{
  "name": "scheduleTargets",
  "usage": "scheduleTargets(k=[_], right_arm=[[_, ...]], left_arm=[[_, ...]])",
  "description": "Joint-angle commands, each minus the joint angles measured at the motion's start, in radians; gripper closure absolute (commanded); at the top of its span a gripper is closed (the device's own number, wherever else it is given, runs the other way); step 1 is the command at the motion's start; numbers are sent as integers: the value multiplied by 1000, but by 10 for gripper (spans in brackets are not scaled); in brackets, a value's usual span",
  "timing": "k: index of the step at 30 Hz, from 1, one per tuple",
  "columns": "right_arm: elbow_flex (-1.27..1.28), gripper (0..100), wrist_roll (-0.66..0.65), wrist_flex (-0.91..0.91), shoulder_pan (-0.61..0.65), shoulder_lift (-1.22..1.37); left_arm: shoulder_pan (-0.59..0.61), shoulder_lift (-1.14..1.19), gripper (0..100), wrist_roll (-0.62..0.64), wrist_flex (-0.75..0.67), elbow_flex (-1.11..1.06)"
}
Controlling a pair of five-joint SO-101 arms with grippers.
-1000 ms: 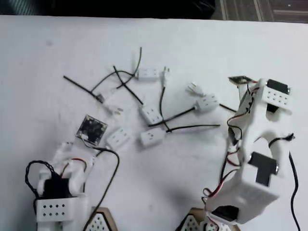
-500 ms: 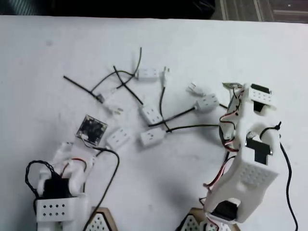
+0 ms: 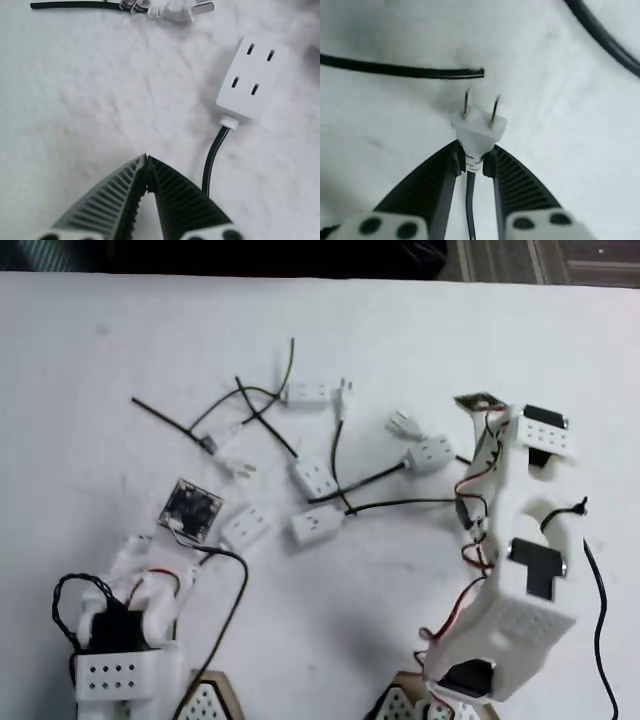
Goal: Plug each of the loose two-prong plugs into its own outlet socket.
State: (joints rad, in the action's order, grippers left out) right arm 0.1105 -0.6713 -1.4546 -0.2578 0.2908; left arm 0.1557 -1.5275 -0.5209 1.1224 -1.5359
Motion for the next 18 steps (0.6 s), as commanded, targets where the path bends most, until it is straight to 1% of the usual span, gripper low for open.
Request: scheduleTargets(k=[1, 4, 8, 11, 14, 18], right_arm=[[-5, 978, -172, -51, 5, -111], [-5, 978, -387, -76, 7, -136], [-3, 978, -766, -137, 7, -137], [-3, 978, -1013, -217, 2, -137], [5, 978, -1201, -255, -2, -137], [71, 979, -1386, -249, 1, -142]], left_arm=[[-1, -8, 976, 2, -9, 6], [-1, -8, 976, 2, -9, 6], [-1, -8, 976, 2, -9, 6], [-1, -8, 976, 2, -9, 6], [-1, -8, 976, 2, -9, 2], [-1, -8, 976, 2, -17, -8]])
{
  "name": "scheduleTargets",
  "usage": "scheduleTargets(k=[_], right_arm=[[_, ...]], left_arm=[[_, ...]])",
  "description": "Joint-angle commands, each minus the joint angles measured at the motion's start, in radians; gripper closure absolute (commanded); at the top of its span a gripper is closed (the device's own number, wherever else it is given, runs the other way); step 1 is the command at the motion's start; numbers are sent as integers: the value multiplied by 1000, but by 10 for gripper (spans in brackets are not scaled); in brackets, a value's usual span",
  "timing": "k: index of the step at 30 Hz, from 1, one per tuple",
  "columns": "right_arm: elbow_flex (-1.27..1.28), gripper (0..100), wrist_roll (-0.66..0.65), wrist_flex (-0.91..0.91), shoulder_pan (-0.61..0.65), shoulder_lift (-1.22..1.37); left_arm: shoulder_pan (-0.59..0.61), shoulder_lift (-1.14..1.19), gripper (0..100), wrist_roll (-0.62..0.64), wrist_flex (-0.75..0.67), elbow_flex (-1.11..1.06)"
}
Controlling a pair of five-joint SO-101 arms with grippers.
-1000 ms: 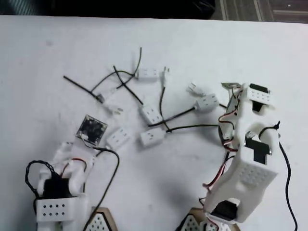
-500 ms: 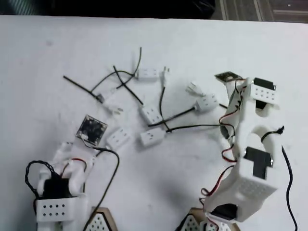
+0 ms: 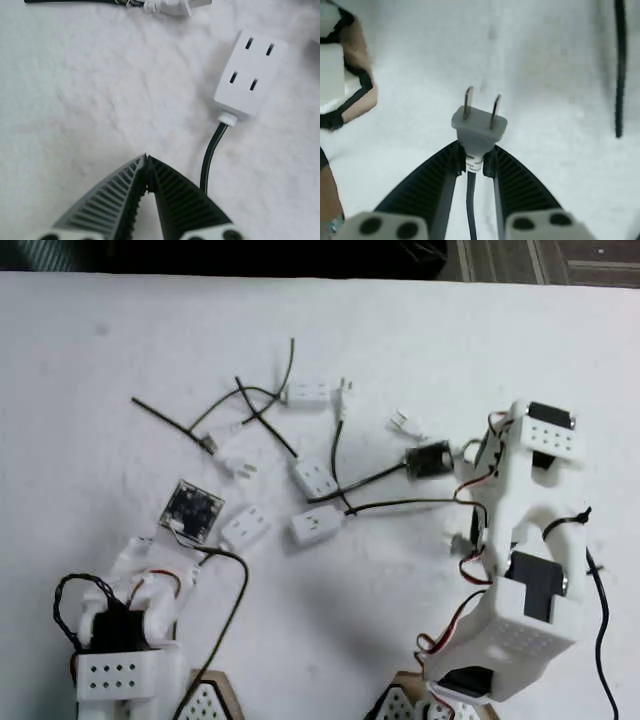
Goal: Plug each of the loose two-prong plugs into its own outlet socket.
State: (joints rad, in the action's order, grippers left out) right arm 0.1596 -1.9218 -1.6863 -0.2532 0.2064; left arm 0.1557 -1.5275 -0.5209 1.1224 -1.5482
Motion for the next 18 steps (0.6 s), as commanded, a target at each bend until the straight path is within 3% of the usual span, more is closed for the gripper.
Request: scheduleTargets(k=[1, 9, 12, 15, 18], right_arm=[[35, 979, -175, -18, -4, -59], [57, 974, -339, -21, -4, -61], [54, 946, -338, -19, -2, -61], [49, 847, -324, -19, -15, -73], [51, 780, -203, -19, -25, -122]], left_arm=[[-1, -8, 976, 2, -17, 5], [-1, -8, 976, 2, -17, 3], [-1, -8, 975, 2, -17, 3], [-1, -8, 975, 2, -17, 3], [-2, -8, 974, 2, -17, 3]])
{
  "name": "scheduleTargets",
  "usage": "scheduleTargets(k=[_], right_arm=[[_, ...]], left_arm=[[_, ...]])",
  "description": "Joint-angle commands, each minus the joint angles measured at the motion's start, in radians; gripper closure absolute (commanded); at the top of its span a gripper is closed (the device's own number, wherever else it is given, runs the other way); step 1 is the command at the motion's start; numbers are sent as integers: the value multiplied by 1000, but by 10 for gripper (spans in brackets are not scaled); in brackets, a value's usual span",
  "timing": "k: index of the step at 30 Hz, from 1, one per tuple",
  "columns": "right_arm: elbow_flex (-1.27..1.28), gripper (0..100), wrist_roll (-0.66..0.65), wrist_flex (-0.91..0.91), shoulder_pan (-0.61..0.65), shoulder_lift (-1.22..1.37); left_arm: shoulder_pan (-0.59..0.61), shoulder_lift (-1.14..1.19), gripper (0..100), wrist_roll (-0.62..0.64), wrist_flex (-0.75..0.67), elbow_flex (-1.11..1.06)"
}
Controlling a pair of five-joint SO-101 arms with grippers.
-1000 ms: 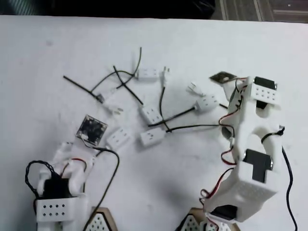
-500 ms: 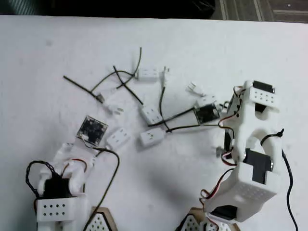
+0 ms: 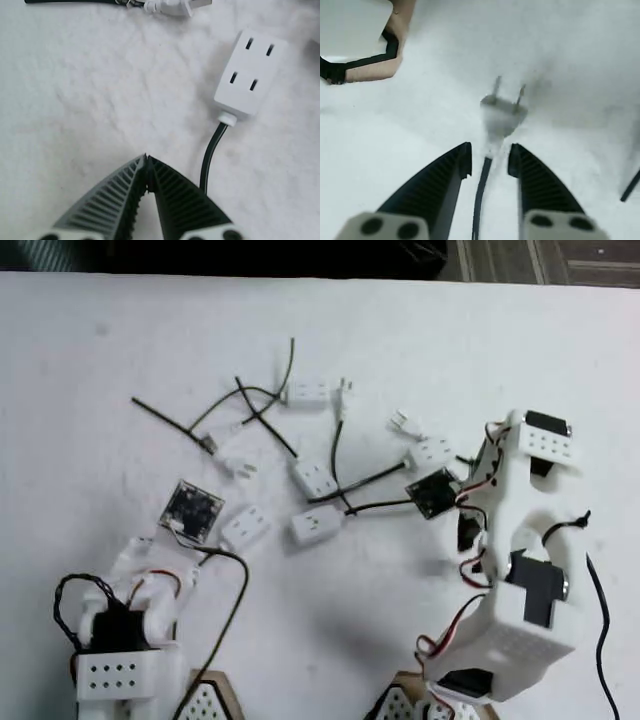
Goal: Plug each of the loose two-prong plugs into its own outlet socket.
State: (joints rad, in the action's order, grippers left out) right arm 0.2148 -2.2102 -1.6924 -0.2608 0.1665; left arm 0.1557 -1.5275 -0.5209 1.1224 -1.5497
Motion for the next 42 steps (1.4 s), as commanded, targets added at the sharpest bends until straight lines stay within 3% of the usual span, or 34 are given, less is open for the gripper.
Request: scheduleTargets(k=[1, 6, 11, 19, 26, 36, 42], right_arm=[[-2, 774, 118, -15, -18, -105], [28, 775, 229, -22, -16, -237], [157, 776, 474, -21, -16, -410], [331, 776, 982, -13, -16, -756], [486, 776, 1560, -10, 38, -1050], [1030, 776, 2031, 492, 99, -1425], [1094, 776, 2202, 467, 150, -1469]], left_arm=[[-2, -8, 974, 2, -17, 5], [-2, -8, 974, 2, -17, 5], [-2, -8, 975, 2, -17, 5], [-2, -8, 976, 2, -17, 5], [-2, -8, 976, 2, -17, 5], [-2, -8, 976, 2, -17, 2], [-2, -8, 976, 0, -17, 2]])
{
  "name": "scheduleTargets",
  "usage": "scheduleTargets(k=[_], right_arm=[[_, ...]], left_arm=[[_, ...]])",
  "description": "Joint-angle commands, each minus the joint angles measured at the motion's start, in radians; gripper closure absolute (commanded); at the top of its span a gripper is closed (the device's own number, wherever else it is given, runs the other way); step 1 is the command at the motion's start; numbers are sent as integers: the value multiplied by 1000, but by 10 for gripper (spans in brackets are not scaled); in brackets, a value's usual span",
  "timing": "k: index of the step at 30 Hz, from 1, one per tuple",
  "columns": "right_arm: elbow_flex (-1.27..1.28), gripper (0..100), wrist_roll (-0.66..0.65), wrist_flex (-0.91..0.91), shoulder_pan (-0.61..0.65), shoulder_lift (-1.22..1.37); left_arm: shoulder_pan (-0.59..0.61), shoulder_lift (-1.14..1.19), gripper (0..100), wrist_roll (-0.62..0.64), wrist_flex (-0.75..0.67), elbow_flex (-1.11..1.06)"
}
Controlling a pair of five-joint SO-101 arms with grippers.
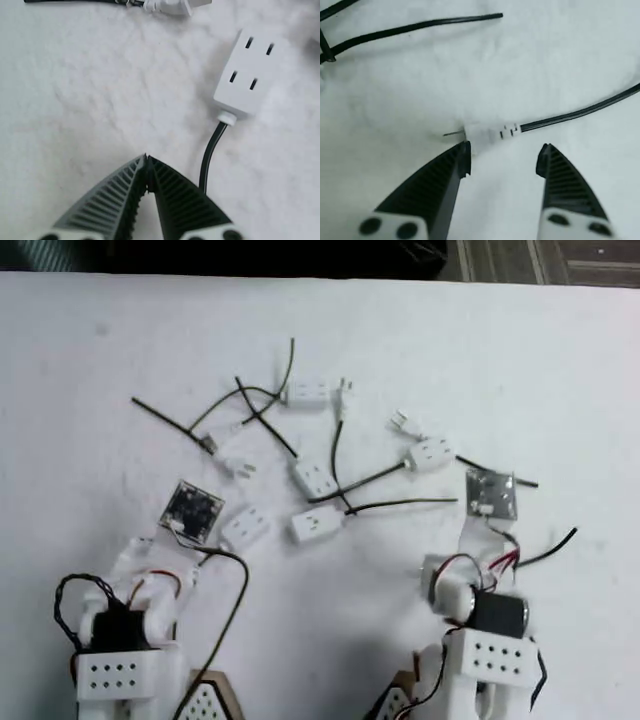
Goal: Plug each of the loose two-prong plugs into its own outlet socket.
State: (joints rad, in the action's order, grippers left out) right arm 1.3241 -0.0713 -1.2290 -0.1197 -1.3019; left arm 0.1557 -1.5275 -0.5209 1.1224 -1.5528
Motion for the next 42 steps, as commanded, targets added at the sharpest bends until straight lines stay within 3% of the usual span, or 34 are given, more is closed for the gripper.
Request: scheduleTargets(k=[1, 12, 21, 42], right_arm=[[-26, 776, 81, 2, 10, 25], [-238, 773, 302, 10, 12, 535], [-341, 776, 388, 101, 13, 811], [-344, 776, 483, 242, 188, 905]], left_arm=[[-2, -8, 976, 0, -17, 5], [-2, -8, 976, 2, -17, 5], [-2, -8, 976, 2, -17, 5], [-2, -8, 976, 0, -17, 5]])
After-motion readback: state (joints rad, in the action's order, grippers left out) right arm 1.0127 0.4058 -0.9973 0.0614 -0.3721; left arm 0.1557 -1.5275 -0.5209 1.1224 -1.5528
